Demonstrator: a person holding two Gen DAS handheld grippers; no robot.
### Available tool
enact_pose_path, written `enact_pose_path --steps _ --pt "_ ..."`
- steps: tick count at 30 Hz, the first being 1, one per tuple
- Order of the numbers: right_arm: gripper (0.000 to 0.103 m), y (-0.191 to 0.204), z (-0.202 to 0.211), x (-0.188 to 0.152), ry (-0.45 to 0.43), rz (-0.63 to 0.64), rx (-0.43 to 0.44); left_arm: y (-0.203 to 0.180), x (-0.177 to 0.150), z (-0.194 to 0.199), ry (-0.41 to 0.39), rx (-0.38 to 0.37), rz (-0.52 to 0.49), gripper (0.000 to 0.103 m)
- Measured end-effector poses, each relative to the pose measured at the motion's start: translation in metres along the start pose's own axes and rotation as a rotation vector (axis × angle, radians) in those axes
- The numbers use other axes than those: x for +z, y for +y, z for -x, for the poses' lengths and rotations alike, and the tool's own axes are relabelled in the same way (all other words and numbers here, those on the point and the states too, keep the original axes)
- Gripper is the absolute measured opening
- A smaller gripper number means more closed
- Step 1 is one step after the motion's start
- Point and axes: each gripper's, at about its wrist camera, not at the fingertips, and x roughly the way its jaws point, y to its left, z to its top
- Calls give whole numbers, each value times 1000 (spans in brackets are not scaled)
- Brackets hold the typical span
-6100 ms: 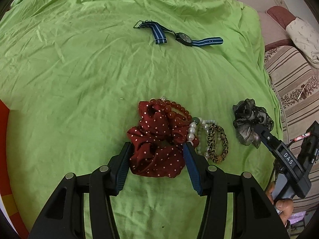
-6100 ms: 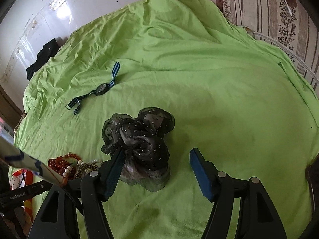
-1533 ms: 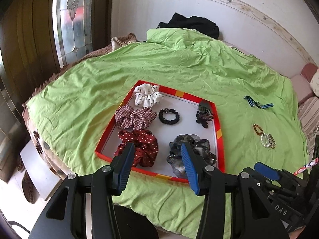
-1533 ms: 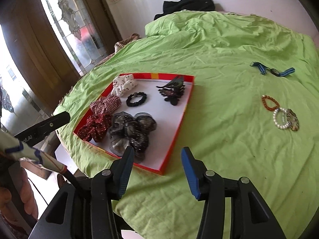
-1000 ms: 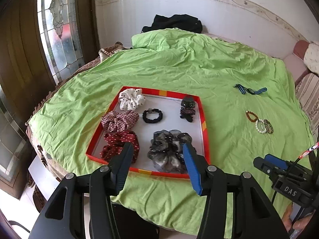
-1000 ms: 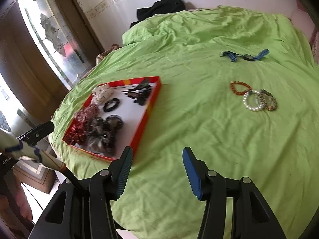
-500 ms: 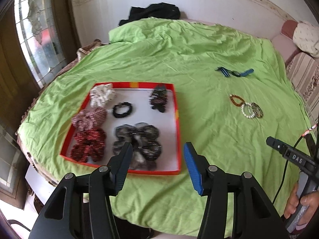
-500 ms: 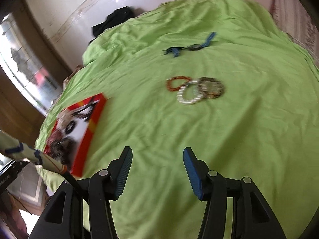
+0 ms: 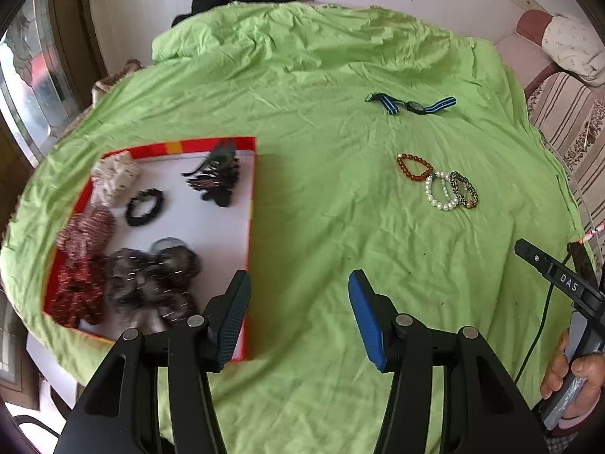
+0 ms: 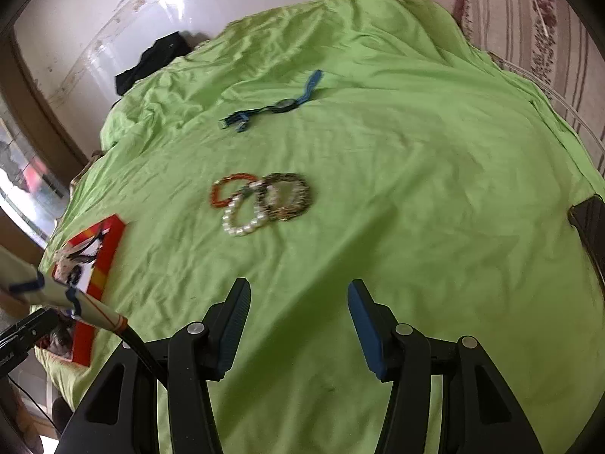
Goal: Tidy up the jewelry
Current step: 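Move both open tools toward the bracelets on the sheet, then grasp the red beaded bracelet with the left tool while the right tool grasps the leopard-print bracelet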
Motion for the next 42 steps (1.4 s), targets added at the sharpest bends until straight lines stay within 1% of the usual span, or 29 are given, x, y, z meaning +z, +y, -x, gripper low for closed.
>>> enact_pose_path --steps 4,8,13,18,21,22,25,27,30,33,34,35,36,37,38,39,42 --pt "58 -11 -7 4 8 1 -33 -7 9 -19 22 -18 15 52" --pt "58 -18 -15 12 20 -1 -45 -13 22 -31 26 -36 17 52" --pt "58 -17 -16 25 -3 6 -36 -21 45 -50 15 -77 19 53" --pt "58 -13 -27 41 -1 -3 -5 -39 70 -87 67 -134 23 52" --pt "58 -9 -39 50 -2 5 -3 -51 85 -108 82 -166 23 52" --pt "58 -8 -45 53 1 10 -1 -55 91 -116 91 -187 28 52" --pt "53 -7 -60 62 16 8 30 -66 107 -143 127 -240 36 52" --pt "52 -8 -71 67 28 -2 46 -71 116 -159 149 -272 44 52" --pt "48 -7 -84 71 47 -1 57 -82 127 -180 165 -310 48 52" --pt "40 -5 -96 73 67 10 70 -95 136 -190 158 -315 4 52" --pt "34 -3 -100 73 72 17 65 -100 139 -193 161 -315 -12 52" --pt "25 -3 -104 73 78 19 64 -105 141 -196 164 -311 -25 47" --pt "21 -2 -108 73 85 16 65 -109 142 -200 169 -299 -39 42" --pt "13 -2 -110 73 91 12 71 -114 141 -204 180 -280 -54 26" --pt "10 -1 -112 73 95 10 76 -117 140 -207 192 -266 -62 14" --pt "10 0 -112 72 96 11 76 -119 138 -210 209 -260 -63 7" --pt "9 1 -104 67 94 17 58 -115 130 -205 186 -251 -48 7"
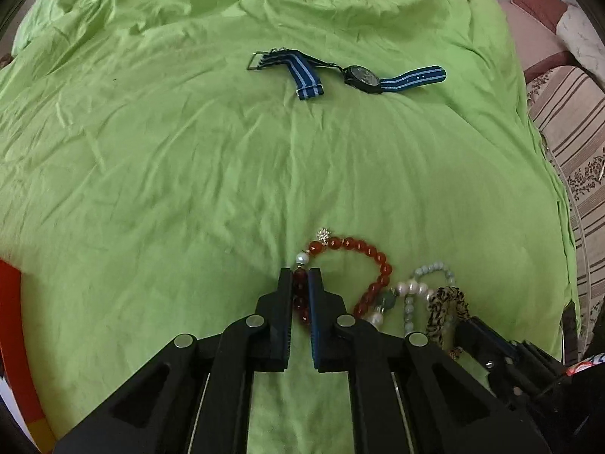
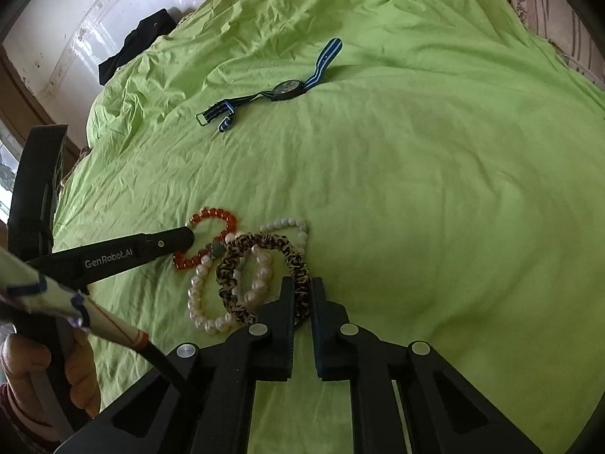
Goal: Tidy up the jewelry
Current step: 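Grasp the red beaded bracelet with the left tool while the right tool grasps the leopard-print bracelet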
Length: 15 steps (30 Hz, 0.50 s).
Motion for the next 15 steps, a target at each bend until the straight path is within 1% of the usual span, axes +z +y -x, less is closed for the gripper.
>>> enact_pose_path --steps 5,8,12,15 --pt "9 -11 24 -20 3 -18 -24 14 -28 29 3 -23 52 7" --pt "9 -22 46 -41 11 -37 -36 25 -55 48 9 -32 77 7" --pt "9 -34 72 -71 30 -67 -9 46 -107 77 19 -68 118 7" --pt "10 -38 89 -89 27 -82 -2 63 -138 89 27 -91 165 7"
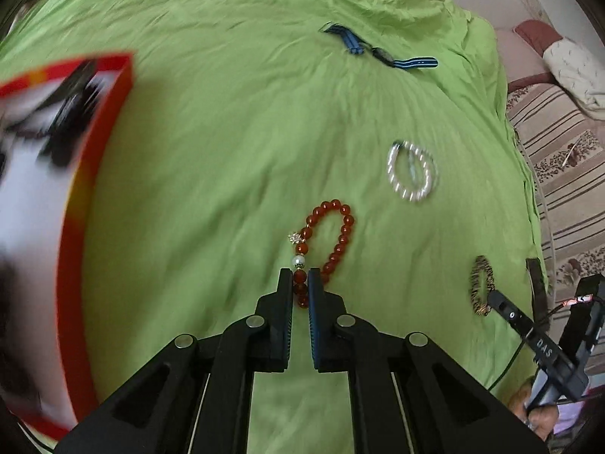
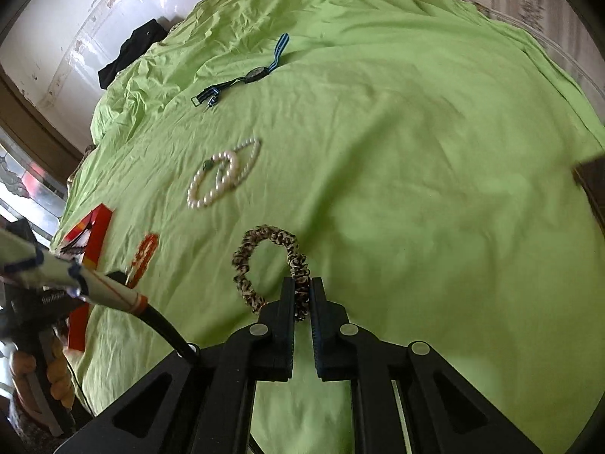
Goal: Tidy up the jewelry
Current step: 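Grasp the red beaded bracelet with the left tool while the right tool grasps the leopard-print bracelet, then carry both bracelets over the tray and lower them inside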
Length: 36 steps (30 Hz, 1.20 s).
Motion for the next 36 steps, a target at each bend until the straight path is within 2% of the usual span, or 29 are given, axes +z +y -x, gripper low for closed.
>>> enact_pose_path --steps 4,6,8,11,16,20,22,26,30,36 --pt "18 -4 3 -6 -17 -25 -17 7 -6 2 -12 11 19 7" --pt "28 -3 6 -4 -41 -28 -25 5 -5 4 -32 28 8 7" --pt "44 -1 8 -2 -73 -9 -46 5 -3 2 -43 40 -5 7" --pt "45 2 3 2 -76 10 -68 6 1 -5 -33 41 -7 7" --pt "45 5 -14 4 -47 27 -57 6 2 -12 -46 35 -19 8" --pt "46 14 -23 -3 -49 75 -100 6 4 -16 -59 35 -11 8" --pt "45 16 -24 -5 -57 89 -115 4 4 -17 -67 46 -11 8" --pt "12 15 -22 -4 -51 90 -119 -7 5 -17 -67 100 -48 8" --pt "10 16 -9 -4 -62 62 -91 -13 5 -5 -78 73 -52 8" --pt "10 30 19 -9 -111 81 -77 -14 0 48 -162 30 -58 8"
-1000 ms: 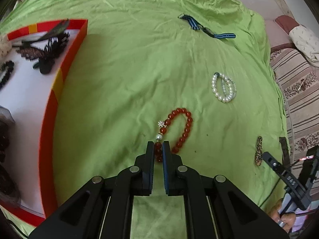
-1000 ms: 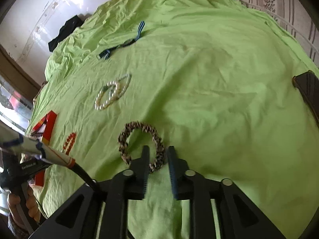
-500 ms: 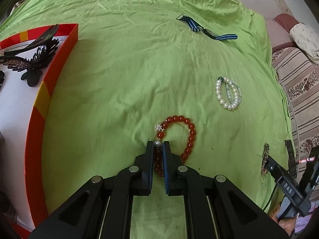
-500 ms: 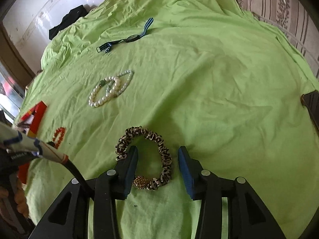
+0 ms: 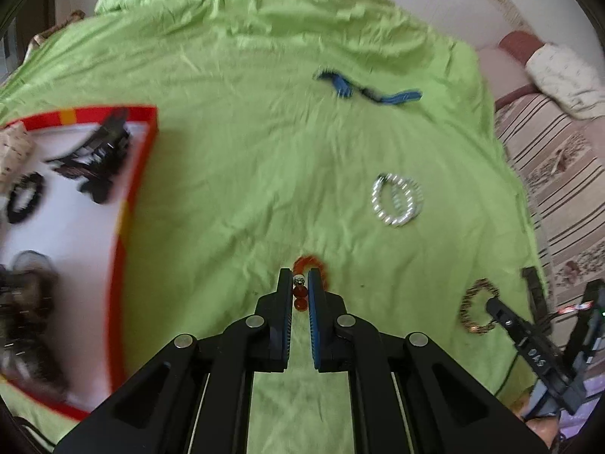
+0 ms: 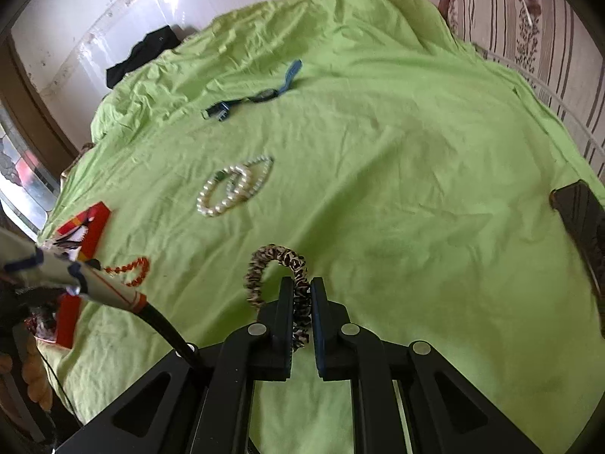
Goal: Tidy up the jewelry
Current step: 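Carry both bracelets over the tray and lower them inside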
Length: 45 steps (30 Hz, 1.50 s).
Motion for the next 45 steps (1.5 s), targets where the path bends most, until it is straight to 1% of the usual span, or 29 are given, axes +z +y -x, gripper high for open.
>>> enact_pose_path --steps 5,12,17,24,29,35,40,45 --pt "9 15 24 0 -38 16 23 8 -2 52 -67 -23 6 7" --pt "9 49 50 -4 -76 82 62 21 -9 112 -139 0 -33 8" --pt "9 78 64 -9 -92 134 92 38 -14 142 -174 11 -44 8" --pt "9 119 73 -13 -91 201 136 73 -13 170 -199 11 7 8" --pt "9 148 71 -12 -75 243 171 96 -5 179 -194 -19 46 8" --pt "9 186 63 -5 -48 280 235 123 10 181 -178 -13 74 8" --pt "9 219 47 -1 -11 311 277 139 26 174 -164 18 74 8" --pt "9 250 23 4 37 329 324 150 51 156 -140 58 58 7"
